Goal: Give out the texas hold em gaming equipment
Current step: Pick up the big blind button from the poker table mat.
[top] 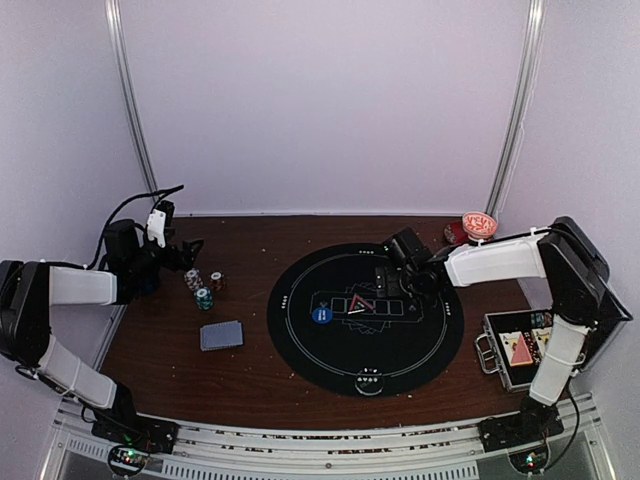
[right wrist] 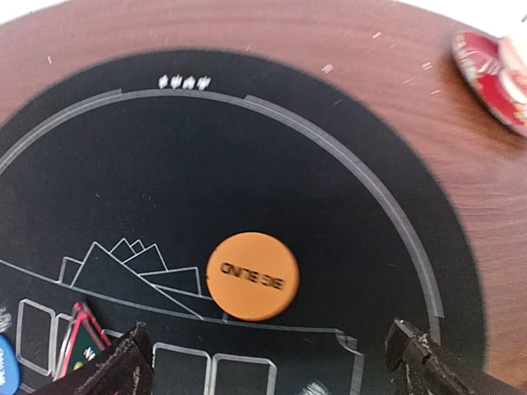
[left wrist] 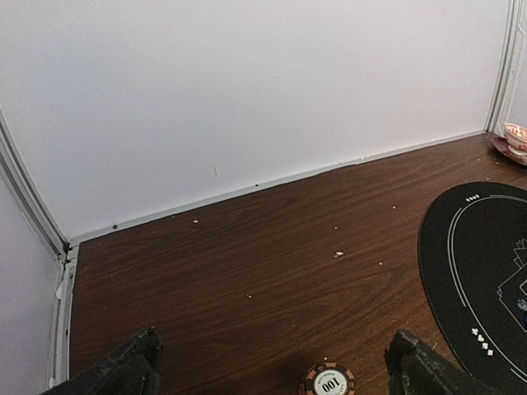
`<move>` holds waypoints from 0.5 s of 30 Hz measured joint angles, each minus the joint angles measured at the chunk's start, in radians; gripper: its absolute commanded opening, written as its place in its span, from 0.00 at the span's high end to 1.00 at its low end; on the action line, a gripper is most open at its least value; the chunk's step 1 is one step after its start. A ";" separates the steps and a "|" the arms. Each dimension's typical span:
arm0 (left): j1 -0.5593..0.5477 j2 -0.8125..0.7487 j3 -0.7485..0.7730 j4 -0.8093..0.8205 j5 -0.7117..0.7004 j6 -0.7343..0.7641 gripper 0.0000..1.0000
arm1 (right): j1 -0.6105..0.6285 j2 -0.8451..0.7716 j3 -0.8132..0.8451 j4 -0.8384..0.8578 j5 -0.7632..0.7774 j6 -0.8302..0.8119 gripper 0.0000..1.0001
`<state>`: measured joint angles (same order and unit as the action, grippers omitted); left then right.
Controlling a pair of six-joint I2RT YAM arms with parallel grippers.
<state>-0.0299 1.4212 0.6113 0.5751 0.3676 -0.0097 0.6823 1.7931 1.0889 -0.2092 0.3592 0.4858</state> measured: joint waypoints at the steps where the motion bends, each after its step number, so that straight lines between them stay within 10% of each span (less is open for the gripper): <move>1: 0.000 0.000 0.000 0.000 0.001 0.000 0.02 | 0.000 0.034 0.016 0.005 -0.008 0.005 0.00; 15: 0.000 0.000 0.000 0.000 0.007 0.000 0.02 | -0.059 0.169 0.040 0.080 -0.097 0.084 0.05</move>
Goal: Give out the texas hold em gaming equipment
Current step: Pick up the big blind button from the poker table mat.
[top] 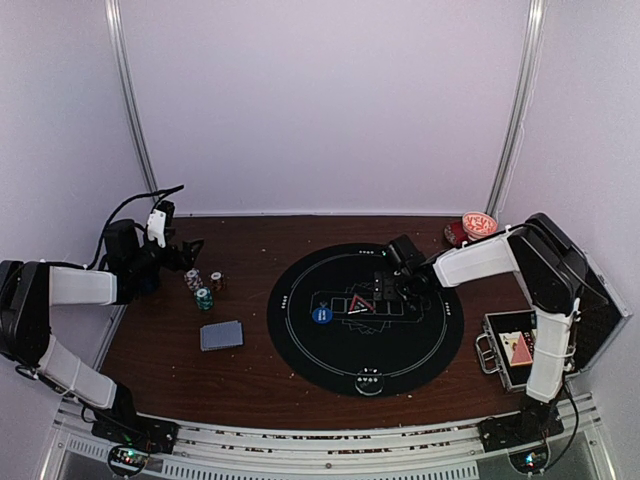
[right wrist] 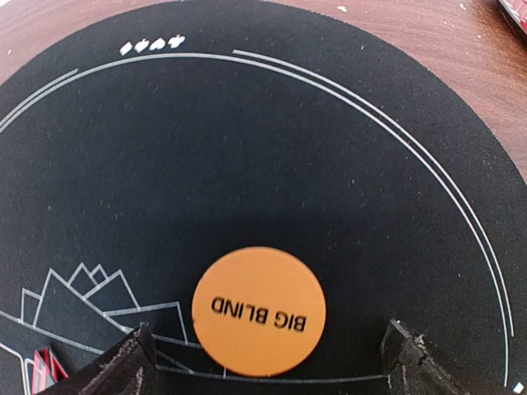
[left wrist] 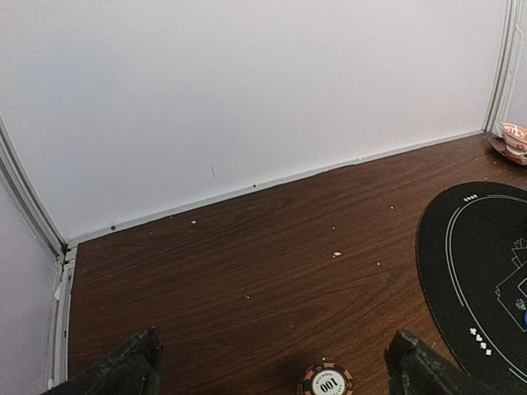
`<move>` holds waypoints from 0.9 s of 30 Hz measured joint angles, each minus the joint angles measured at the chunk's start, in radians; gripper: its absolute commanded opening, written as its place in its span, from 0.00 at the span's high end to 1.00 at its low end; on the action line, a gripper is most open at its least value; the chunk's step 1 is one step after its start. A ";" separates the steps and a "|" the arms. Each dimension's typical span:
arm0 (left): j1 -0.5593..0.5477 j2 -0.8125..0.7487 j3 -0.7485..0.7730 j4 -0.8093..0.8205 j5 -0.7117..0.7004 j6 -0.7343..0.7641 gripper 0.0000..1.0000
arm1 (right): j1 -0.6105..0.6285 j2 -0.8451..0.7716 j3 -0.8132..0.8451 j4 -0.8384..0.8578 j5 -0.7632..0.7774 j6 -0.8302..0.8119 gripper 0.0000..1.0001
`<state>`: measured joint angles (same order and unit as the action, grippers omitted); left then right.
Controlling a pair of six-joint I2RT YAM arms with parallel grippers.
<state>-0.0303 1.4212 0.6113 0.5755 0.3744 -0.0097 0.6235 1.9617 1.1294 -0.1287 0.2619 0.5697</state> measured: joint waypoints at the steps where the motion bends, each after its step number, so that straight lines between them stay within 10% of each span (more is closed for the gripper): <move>1: 0.000 0.000 0.000 0.000 0.000 0.000 0.02 | -0.005 0.005 0.008 0.002 -0.005 0.004 0.06; 27: 0.000 0.016 0.000 0.000 -0.001 0.000 0.02 | -0.014 0.107 0.137 -0.012 0.019 -0.031 0.32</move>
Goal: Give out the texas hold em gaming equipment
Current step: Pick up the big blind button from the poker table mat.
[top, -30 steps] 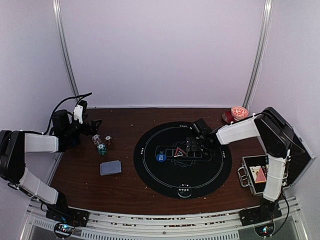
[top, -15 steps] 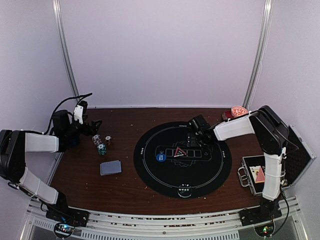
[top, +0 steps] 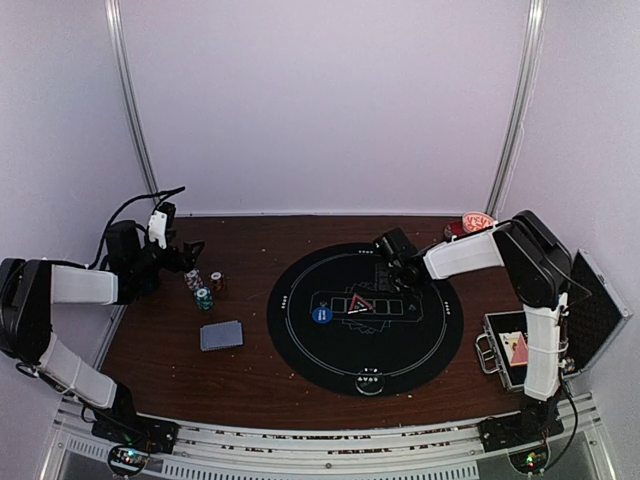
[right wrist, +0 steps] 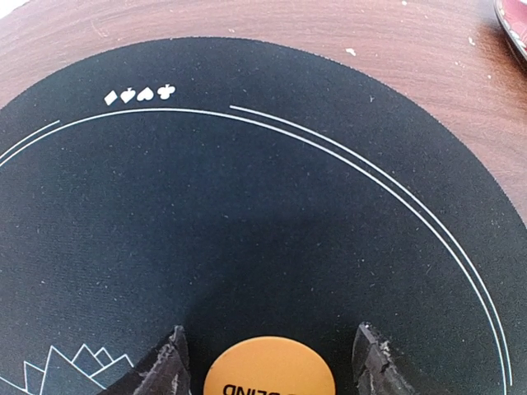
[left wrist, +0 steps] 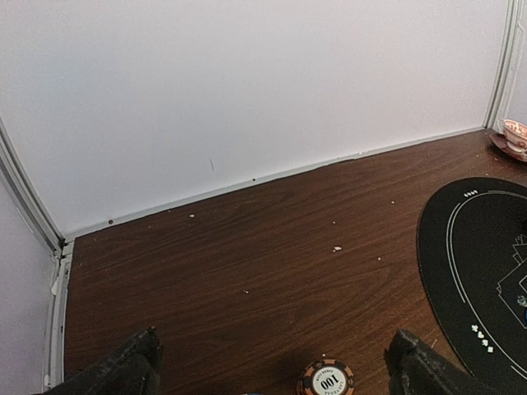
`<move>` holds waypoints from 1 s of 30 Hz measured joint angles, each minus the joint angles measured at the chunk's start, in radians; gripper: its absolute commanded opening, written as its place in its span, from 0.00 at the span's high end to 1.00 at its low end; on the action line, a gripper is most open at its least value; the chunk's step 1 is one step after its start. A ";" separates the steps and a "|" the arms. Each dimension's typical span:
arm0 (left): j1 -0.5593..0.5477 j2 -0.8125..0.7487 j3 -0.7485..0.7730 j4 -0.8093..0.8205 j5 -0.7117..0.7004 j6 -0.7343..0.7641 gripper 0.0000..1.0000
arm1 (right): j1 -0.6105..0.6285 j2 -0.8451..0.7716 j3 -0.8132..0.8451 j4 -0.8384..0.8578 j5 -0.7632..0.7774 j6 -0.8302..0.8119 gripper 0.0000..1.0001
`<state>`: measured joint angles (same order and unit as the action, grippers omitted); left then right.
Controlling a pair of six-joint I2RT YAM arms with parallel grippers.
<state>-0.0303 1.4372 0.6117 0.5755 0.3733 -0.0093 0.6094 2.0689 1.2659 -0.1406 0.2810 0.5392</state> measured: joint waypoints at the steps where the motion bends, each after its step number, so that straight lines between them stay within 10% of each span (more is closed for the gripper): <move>1: -0.001 0.001 0.000 0.000 0.000 0.000 0.02 | 0.002 0.000 0.000 0.000 0.004 -0.001 0.33; 30: -0.003 0.003 0.002 0.000 -0.003 0.000 0.02 | 0.026 -0.008 -0.049 0.082 0.028 -0.007 0.45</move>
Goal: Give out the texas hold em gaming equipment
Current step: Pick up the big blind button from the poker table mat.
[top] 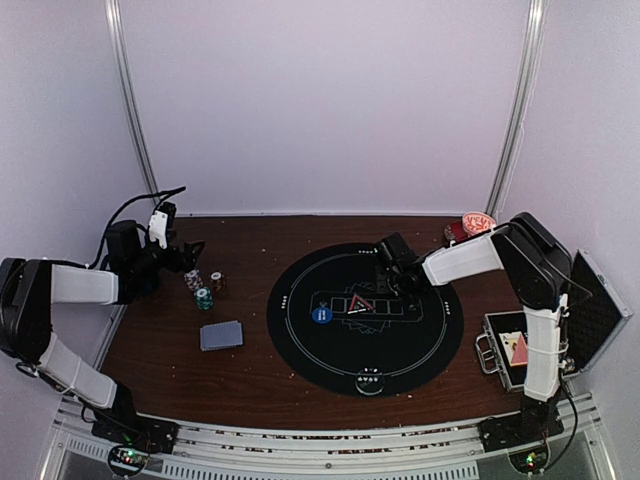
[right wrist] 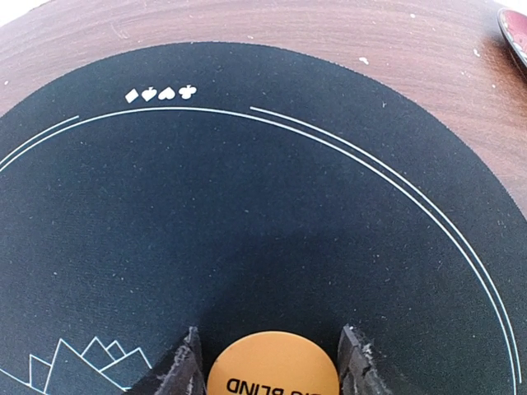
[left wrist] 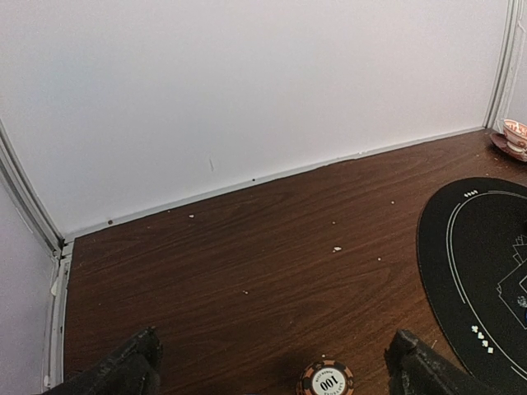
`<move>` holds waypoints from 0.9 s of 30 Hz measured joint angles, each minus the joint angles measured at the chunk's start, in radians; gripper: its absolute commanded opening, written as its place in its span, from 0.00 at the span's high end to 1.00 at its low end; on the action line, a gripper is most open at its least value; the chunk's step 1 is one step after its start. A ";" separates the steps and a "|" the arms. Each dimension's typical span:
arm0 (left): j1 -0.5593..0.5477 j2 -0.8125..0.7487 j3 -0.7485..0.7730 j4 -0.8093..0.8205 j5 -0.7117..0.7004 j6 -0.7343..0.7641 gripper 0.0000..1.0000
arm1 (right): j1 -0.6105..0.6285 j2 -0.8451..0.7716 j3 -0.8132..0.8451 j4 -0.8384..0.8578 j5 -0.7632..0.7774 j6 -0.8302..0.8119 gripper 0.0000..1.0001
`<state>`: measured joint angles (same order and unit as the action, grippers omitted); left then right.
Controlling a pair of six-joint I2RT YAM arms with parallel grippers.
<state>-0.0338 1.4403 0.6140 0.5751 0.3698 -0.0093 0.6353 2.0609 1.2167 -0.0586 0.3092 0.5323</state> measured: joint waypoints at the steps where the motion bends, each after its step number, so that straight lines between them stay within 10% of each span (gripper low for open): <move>1: 0.000 0.000 0.000 0.000 0.000 0.000 0.02 | 0.000 -0.001 -0.001 0.001 0.000 0.000 0.45; 18: 0.000 0.002 0.002 0.000 -0.009 0.000 0.02 | 0.008 -0.026 -0.027 0.002 -0.010 0.007 0.53; 27: 0.000 0.002 0.003 0.000 -0.011 0.000 0.02 | 0.024 -0.038 -0.046 0.000 -0.039 0.004 0.33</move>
<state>-0.0338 1.4422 0.6170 0.5747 0.3588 -0.0093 0.6590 2.0232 1.1709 -0.0589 0.2699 0.5362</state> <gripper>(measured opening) 0.978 0.665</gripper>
